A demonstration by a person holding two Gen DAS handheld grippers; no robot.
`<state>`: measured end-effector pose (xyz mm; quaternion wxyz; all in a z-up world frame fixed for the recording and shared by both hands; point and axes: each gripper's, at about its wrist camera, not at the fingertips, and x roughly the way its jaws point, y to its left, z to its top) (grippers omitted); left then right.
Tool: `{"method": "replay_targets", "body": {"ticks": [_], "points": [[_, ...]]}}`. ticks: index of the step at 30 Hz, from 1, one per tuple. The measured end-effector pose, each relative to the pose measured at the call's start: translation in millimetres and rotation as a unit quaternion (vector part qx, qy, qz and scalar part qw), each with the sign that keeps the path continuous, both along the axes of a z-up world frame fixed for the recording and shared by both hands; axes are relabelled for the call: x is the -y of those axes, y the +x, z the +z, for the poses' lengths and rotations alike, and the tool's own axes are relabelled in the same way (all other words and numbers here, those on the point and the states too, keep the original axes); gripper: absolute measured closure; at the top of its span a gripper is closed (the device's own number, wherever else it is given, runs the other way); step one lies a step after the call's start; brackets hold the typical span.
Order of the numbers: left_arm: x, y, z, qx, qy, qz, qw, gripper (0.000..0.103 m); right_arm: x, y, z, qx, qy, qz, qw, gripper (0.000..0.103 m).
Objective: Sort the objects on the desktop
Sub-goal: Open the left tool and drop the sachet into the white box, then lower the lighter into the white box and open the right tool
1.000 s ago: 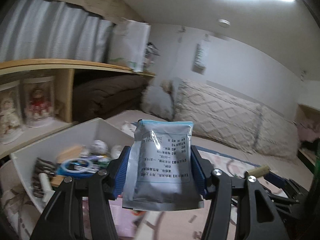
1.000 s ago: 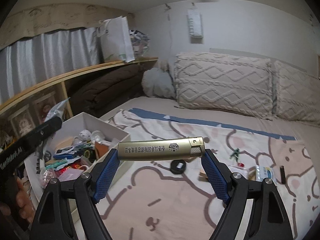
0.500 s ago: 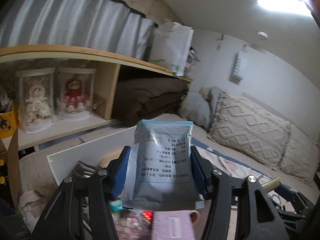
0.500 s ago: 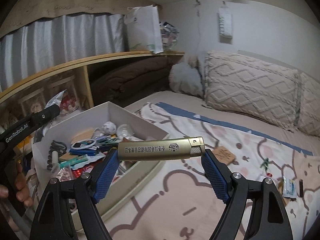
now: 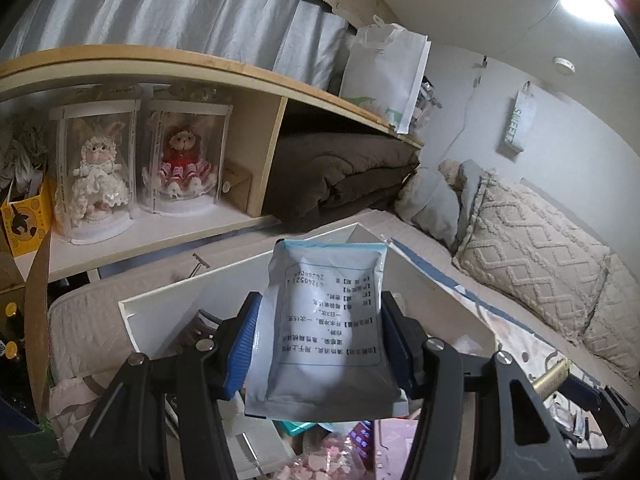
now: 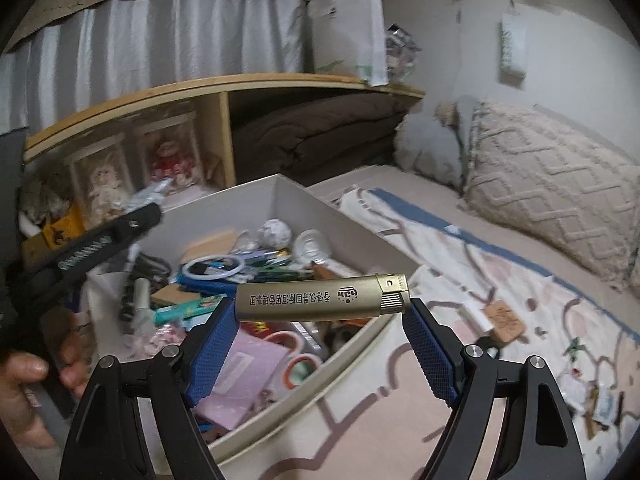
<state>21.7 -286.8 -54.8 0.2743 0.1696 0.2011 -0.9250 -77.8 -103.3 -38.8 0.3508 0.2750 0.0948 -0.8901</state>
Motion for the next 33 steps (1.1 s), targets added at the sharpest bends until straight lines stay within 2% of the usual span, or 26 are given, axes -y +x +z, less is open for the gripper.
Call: {"method": "replay_targets", "body": {"ticks": [5,7,9,15,23,30,33], "points": [[4.3,-5.1,-6.2,0.018,-0.003,0.013,0.9997,0.044,6.7,5.3,-10.3,0.024,0.005,0.017,1.000,0.019],[4.5,-7.3,-8.2,0.029,-0.005,0.020,0.9994,0.027,9.8,8.5,-13.0,0.024,0.014,0.024,0.999,0.019],[2.4,-6.8,-7.9,0.030,-0.010,0.023,0.9993,0.023,13.5,11.4,-15.2,0.019,0.028,0.028,0.999,0.019],[-1.0,-4.9,-5.1,0.028,-0.015,0.018,0.9993,0.023,21.3,27.8,-20.9,0.003,0.082,0.058,0.995,0.019],[-1.1,-3.4,-2.6,0.026,-0.015,0.013,0.9995,0.023,36.3,58.5,-27.9,-0.038,0.156,0.100,0.982,0.019],[1.1,-2.3,-2.9,0.025,-0.011,0.007,0.9996,0.023,45.7,69.5,-32.1,-0.039,0.209,0.122,0.969,0.019],[1.1,-2.1,-3.2,0.025,-0.012,0.007,0.9996,0.023,48.1,68.3,-33.4,-0.022,0.226,0.133,0.965,0.019]]}}
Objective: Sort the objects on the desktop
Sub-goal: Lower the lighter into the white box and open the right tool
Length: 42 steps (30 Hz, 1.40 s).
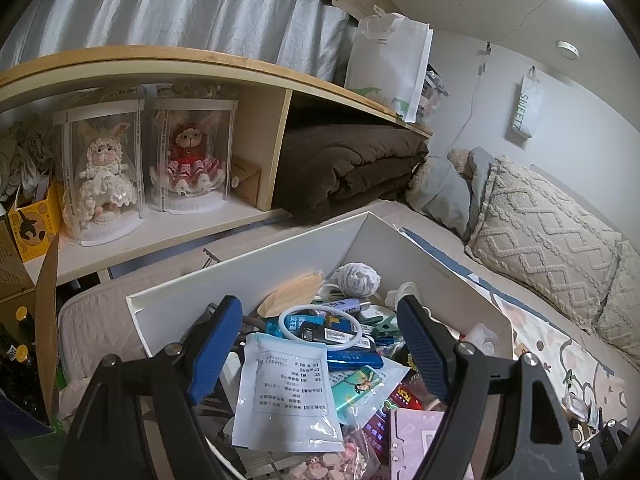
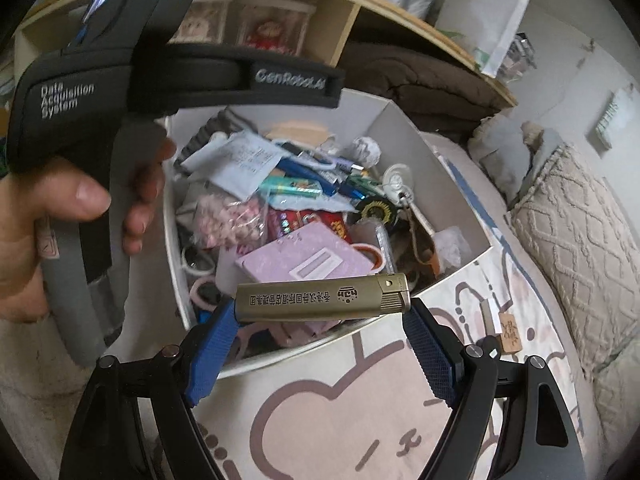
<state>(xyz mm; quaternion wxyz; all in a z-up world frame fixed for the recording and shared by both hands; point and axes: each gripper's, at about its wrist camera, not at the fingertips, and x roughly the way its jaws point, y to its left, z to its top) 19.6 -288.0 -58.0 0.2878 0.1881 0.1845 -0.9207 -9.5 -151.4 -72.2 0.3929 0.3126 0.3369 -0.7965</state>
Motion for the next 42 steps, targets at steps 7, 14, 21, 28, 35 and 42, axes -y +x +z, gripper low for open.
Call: {"method": "replay_targets", "body": {"ticks": [7,14,21,28,35,42], "points": [[-1.1,0.6,-0.1,0.000,-0.002,0.002,1.0000,0.023,5.0,-5.2,0.8,0.043,0.032,0.004,0.999,0.019],[-1.3,0.5,-0.8,-0.001,-0.001,0.006,1.0000,0.023,11.0,-4.1,1.5,0.057,0.046,0.010,0.997,0.019],[-0.6,1.0,-1.7,0.000,0.000,0.006,1.0000,0.023,10.1,-6.2,1.2,0.070,0.043,0.002,0.997,0.019],[0.8,1.5,-1.8,0.000,-0.002,0.003,1.0000,0.023,9.9,-6.4,0.8,0.070,0.041,0.002,0.997,0.019],[1.5,1.1,-2.0,0.000,-0.004,0.003,1.0000,0.023,9.7,-7.0,1.0,0.065,0.039,-0.001,0.997,0.019],[-0.5,-1.5,-3.7,0.007,-0.009,0.001,0.9999,0.023,-3.2,-20.9,12.5,0.051,-0.020,-0.035,0.998,0.019]]}}
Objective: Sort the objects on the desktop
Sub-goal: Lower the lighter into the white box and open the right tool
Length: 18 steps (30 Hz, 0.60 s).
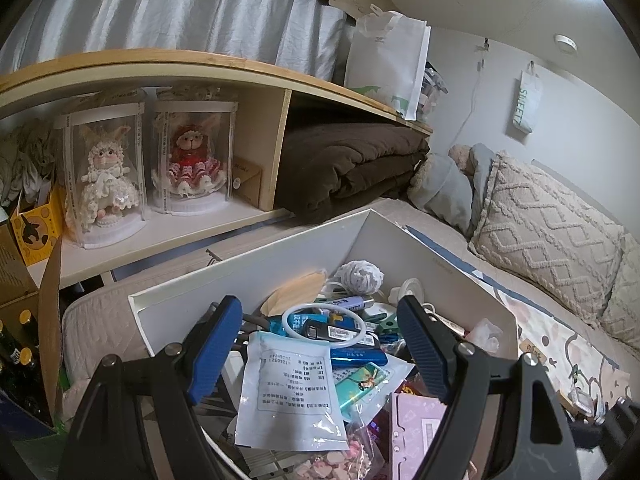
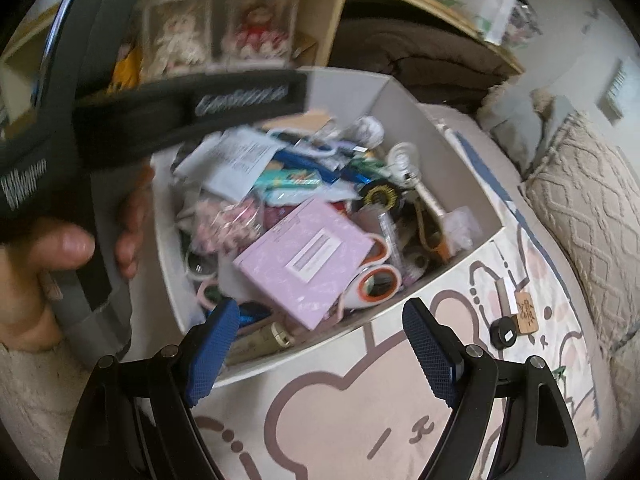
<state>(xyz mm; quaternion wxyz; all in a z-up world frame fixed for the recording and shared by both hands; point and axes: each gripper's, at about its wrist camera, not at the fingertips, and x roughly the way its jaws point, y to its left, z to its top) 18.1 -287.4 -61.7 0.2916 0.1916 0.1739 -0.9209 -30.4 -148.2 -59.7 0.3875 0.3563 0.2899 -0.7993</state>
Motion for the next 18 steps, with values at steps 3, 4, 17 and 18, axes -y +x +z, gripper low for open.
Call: {"method": "replay_targets", "body": {"ticks": [3,4,17,18], "points": [[-2.4,-0.3,0.7,0.001,-0.003,-0.004,1.0000,0.023,-9.2,-8.7,6.3,-0.002,-0.032,-0.024,0.999,0.019],[-3.2,-0.5,1.2,0.001,-0.004,-0.005,1.0000,0.023,-12.8,-12.0,8.1,-0.004,-0.043,-0.034,0.999,0.019],[-20.4,-5.5,8.6,0.012,-0.028,-0.023,0.9993,0.016,-51.6,-33.7,9.9,-0.032,-0.108,-0.108,0.988,0.017],[-21.8,-5.7,8.8,0.012,-0.031,-0.023,0.9992,0.012,-54.9,-34.5,10.1,-0.035,-0.112,-0.112,0.987,0.008]]}}
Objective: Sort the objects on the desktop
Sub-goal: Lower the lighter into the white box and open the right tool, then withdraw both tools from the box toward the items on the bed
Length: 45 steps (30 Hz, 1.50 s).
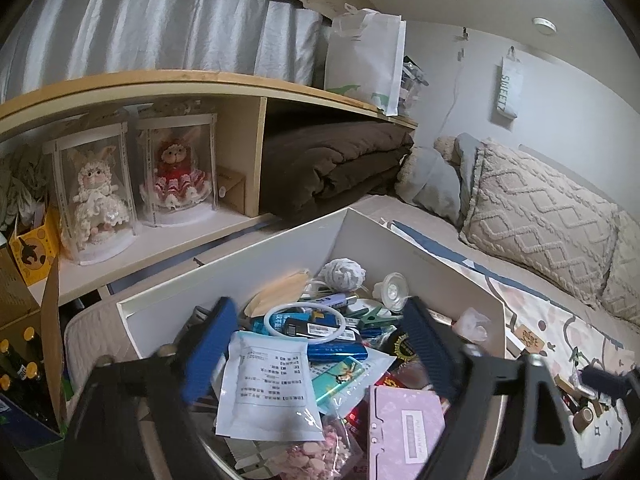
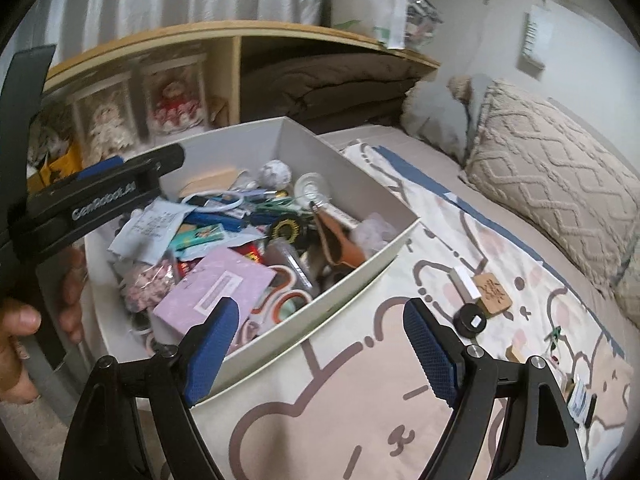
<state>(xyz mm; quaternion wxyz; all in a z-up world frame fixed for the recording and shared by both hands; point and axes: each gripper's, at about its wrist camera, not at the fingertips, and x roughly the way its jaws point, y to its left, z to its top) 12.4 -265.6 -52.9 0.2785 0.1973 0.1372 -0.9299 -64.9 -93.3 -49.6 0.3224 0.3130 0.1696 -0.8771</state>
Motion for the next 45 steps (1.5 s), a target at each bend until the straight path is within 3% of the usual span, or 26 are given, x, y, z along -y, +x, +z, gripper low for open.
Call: {"method": "replay_targets", "body": {"ticks": [1,6,9,14,29,45], "points": [[-1.5,-0.2,0.5,0.000,-0.003,0.000,1.0000,0.012,-3.4,-0.8,1.4,-0.004,-0.007,-0.007,1.000,0.000],[-7.8,-4.4,1.0,0.001,-0.006,-0.011,0.9999,0.011,-18.6,-3.2,9.9,-0.023,-0.033,-0.030,0.999,0.000],[-12.0,-5.7,1.9,-0.003,-0.012,-0.010,0.9999,0.000,-25.1,-7.1,12.7,-0.024,-0.044,-0.040,0.998,0.000],[-18.5,-11.2,0.9,0.007,-0.005,-0.027,0.9996,0.000,-38.0,-10.4,14.3,-0.031,-0.064,-0.061,0.996,0.000],[-37.4,-19.6,1.7,0.018,-0.032,-0.038,0.9986,0.000,-71.0,-20.3,15.6,-0.039,-0.077,-0.100,0.991,0.000],[-77.8,-29.6,4.9,0.019,-0.058,-0.080,0.9950,0.000,-144.0,-26.4,14.9,-0.048,-0.081,-0.178,0.980,0.000]]}}
